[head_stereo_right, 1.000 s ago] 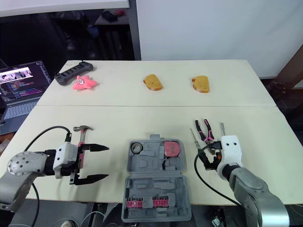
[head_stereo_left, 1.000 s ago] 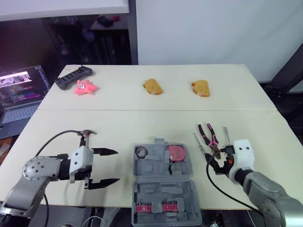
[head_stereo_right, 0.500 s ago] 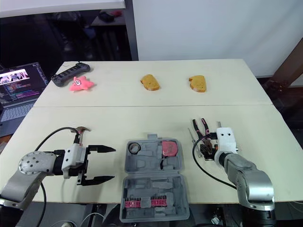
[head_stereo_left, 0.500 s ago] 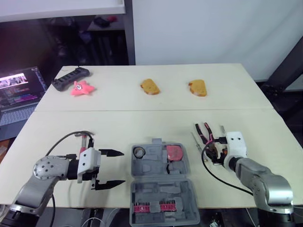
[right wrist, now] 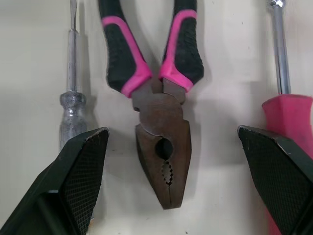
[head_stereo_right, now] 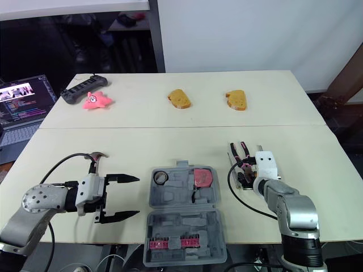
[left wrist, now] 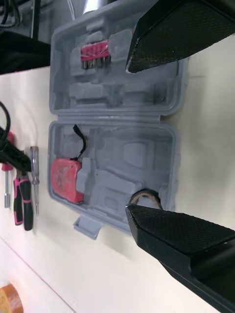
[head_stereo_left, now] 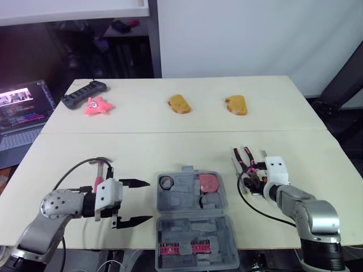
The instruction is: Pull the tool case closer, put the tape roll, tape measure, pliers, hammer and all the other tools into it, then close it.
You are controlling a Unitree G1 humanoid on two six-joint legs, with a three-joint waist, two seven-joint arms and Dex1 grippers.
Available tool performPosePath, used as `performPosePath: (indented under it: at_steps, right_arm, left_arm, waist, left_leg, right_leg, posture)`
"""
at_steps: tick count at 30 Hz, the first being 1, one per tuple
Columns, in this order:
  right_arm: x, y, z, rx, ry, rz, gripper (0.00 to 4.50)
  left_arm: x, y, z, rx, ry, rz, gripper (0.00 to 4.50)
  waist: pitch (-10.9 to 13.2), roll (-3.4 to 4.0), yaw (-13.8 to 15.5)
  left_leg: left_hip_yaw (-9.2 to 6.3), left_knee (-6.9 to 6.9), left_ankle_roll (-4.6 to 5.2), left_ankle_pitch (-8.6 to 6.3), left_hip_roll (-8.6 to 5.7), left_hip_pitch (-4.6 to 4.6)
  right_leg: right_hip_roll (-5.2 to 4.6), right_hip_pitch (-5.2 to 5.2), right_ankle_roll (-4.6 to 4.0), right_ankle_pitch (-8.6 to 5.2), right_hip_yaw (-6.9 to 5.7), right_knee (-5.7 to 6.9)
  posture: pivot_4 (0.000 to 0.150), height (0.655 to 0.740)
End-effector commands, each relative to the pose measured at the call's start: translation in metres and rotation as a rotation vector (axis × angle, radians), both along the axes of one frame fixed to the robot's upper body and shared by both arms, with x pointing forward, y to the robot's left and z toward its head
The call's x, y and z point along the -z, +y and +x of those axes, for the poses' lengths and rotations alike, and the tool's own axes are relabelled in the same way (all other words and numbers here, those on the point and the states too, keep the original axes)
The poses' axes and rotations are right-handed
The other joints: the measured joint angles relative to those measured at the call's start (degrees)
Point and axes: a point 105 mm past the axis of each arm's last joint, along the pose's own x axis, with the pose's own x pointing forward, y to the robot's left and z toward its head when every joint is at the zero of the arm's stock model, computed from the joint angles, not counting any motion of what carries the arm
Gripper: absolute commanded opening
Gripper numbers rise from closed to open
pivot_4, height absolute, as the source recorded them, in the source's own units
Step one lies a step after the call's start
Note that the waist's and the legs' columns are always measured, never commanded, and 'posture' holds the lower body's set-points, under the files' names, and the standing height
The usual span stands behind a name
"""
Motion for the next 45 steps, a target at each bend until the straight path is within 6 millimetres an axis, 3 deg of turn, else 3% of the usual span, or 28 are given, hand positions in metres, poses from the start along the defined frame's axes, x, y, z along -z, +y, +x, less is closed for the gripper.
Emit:
performPosePath:
  at_steps: [1,4,5,17,28,33,35,39,45]
  right_arm:
    - [0.001,-0.006,0.003,0.032,-0.002,-0.018,2.63]
    - [0.003,-0.005,0.005,0.031,-0.002,-0.012,1.2]
    - [0.003,-0.004,0.005,0.031,-0.002,-0.011,0.99]
    - [-0.003,0.002,0.008,0.007,-0.038,-0.008,0.99]
    - [-0.066,0.021,0.006,-0.113,-0.308,-0.039,0.99]
    - [-0.095,0.067,-0.018,-0.51,-0.303,-0.093,0.99]
    - [-0.098,0.09,-0.035,-0.736,-0.209,-0.104,0.99]
    - [-0.096,0.116,-0.053,-1.035,-0.012,-0.188,0.99]
    - [-0.095,0.144,-0.05,-1.267,0.18,-0.364,0.99]
  left_arm:
    - [-0.006,-0.004,0.0,0.009,-0.024,0.001,4.5]
    - [-0.006,-0.004,0.001,0.007,-0.023,0.003,4.5]
    - [-0.006,-0.004,0.002,0.006,-0.023,0.005,4.5]
    - [-0.005,-0.001,0.004,-0.001,-0.021,0.014,4.5]
    - [-0.005,0.003,0.012,-0.025,-0.026,0.017,4.5]
    - [-0.005,0.015,0.02,-0.082,-0.018,0.017,4.5]
    - [-0.003,0.022,0.019,-0.1,-0.002,0.024,4.5]
    - [0.012,0.039,0.009,-0.117,0.049,0.061,4.5]
    - [0.024,0.059,-0.002,-0.139,0.086,0.116,4.5]
  waist:
    - [0.0,0.0,0.0]
    - [0.0,-0.02,0.0]
    - [0.0,-0.03,0.0]
    - [0.0,-0.04,0.0]
    - [0.0,0.05,0.0]
    - [0.1,0.12,-0.1]
    - [0.1,0.1,-0.3]
    - [0.1,0.13,-0.3]
    - [0.2,0.08,0.2]
  left_leg:
    - [0.0,0.01,0.0,0.0,0.0,0.0]
    - [0.0,0.01,0.0,0.0,0.0,0.01]
    - [0.0,0.01,-0.01,0.0,-0.01,0.02]
    - [0.0,0.02,-0.01,0.01,0.0,0.02]
    - [0.01,0.0,-0.01,0.01,0.0,-0.03]
    - [0.01,0.0,-0.01,0.01,0.0,-0.05]
    - [0.0,-0.01,-0.01,0.01,0.02,-0.04]
    - [-0.03,0.01,0.0,0.01,0.07,-0.03]
    - [-0.03,0.03,-0.01,0.0,0.12,-0.14]
  right_leg:
    - [0.0,0.0,0.0,0.0,0.0,0.0]
    - [0.0,0.02,0.0,0.0,0.0,0.0]
    - [0.0,0.02,0.0,0.0,0.0,0.0]
    - [0.01,0.03,0.0,0.0,0.0,0.01]
    - [0.0,-0.07,0.0,0.0,0.01,0.04]
    - [-0.01,-0.08,0.01,0.0,0.0,0.03]
    - [0.04,-0.06,0.0,0.0,-0.02,0.02]
    - [0.08,-0.04,-0.01,-0.01,-0.06,0.02]
    - [-0.09,-0.15,-0.01,-0.01,-0.13,-0.02]
  posture:
    - [0.15,0.74]
    - [0.15,0.74]
    - [0.15,0.74]
    - [0.15,0.74]
    - [0.15,0.74]
    - [0.15,0.74]
    - [0.15,0.74]
    - [0.15,0.74]
    - [0.15,0.74]
